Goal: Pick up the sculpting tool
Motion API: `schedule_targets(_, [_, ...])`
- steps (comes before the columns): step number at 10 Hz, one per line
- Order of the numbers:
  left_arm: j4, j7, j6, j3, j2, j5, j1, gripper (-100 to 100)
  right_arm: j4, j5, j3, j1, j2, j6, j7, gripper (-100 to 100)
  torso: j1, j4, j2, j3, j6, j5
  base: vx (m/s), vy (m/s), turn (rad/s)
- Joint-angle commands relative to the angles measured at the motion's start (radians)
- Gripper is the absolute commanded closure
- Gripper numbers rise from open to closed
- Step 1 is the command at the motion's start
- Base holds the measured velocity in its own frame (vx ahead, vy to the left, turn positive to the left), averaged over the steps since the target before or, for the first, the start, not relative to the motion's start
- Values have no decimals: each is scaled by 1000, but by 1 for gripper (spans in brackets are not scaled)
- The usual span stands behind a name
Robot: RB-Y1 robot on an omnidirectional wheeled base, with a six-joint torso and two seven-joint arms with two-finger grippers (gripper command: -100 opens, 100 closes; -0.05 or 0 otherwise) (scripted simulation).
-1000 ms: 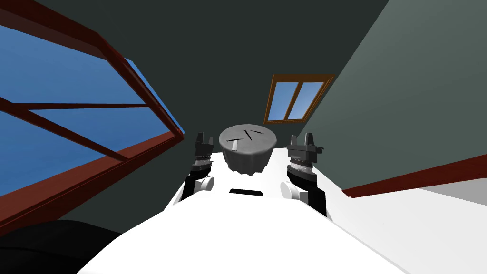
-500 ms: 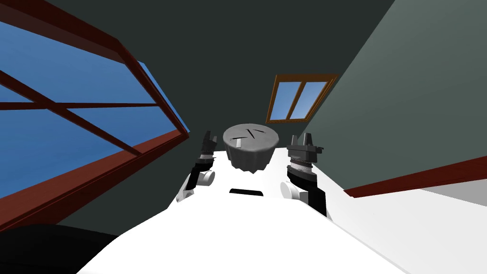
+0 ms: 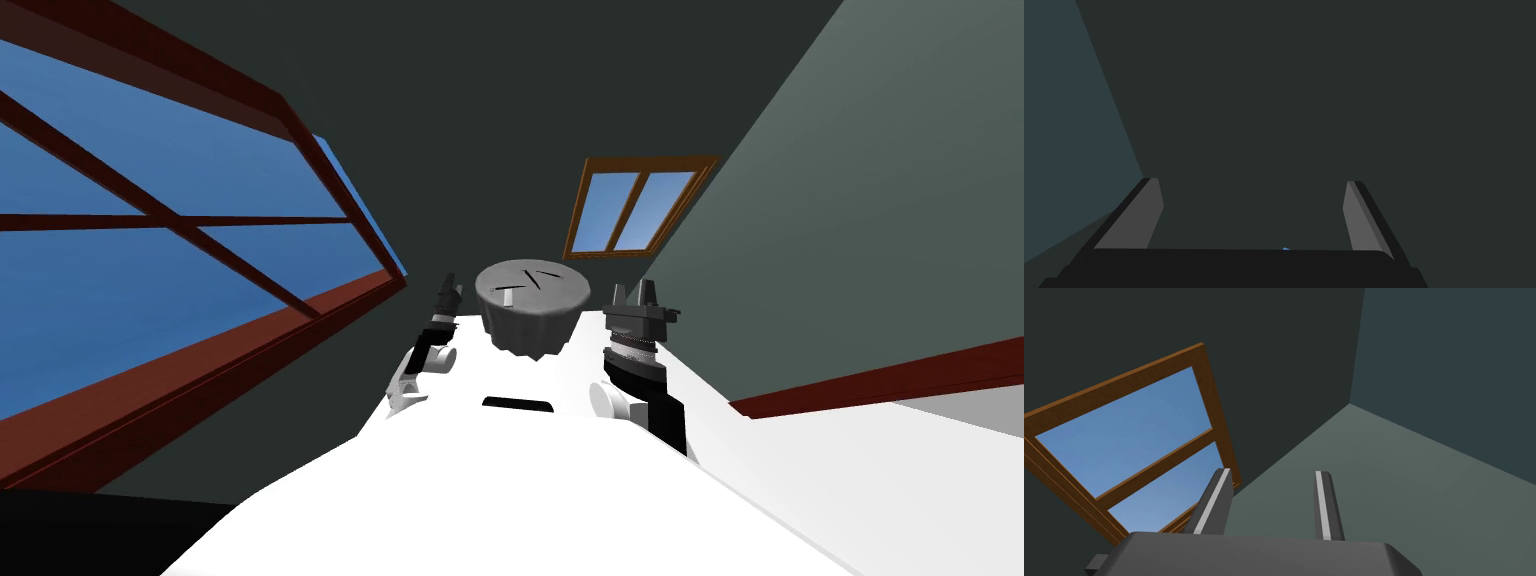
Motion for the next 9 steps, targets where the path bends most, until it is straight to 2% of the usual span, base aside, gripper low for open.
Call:
schedule_targets(1, [5, -2, 49, 9, 5, 1, -36, -100, 0, 0, 0, 0, 0, 0, 0, 0, 0, 0, 0, 0, 0, 0, -64, 30, 15])
schedule_targets(2, [43, -7, 75, 19, 9, 0, -68, -100, 0, 0, 0, 0, 0, 0, 0, 0, -1, 0, 0, 0, 0, 0, -50, 26, 43])
schedule_targets(3, [43, -7, 96, 19, 9, 0, -86, -100, 0, 0, 0, 0, 0, 0, 0, 0, -1, 0, -1, 0, 0, 0, -39, 11, 20])
schedule_targets(4, [84, -12, 129, 30, 13, -1, -121, -100, 0, 0, 0, 0, 0, 0, 0, 0, -3, 0, -2, -1, 0, -1, -48, 11, 46])
schedule_targets(5, [84, -12, 145, 30, 13, -1, -138, -100, 0, 0, 0, 0, 0, 0, 0, 0, -3, 0, -2, -1, 0, -1, -49, 7, 19])
schedule_targets(6, [125, -17, 182, 42, 17, -2, -174, -100, 0, 0, 0, 0, 0, 0, 0, 0, -3, 0, -1, -1, 0, -1, -48, 5, 37])
schedule_targets(7, [128, -17, 196, 42, 17, -2, -192, -100, 0, 0, 0, 0, 0, 0, 0, 0, -3, 0, -1, -1, 0, -1, -39, 6, 23])
schedule_targets(8, [158, -21, 238, 53, 22, -2, -221, -100, 0, 0, 0, 0, 0, 0, 0, 0, -3, 0, -2, -1, 0, -1, -46, 7, 48])
schedule_targets(9, [176, -21, 248, 53, 22, -2, -247, -100, 0, 0, 0, 0, 0, 0, 0, 0, -3, 0, -2, -1, 0, -1, -40, 3, 17])
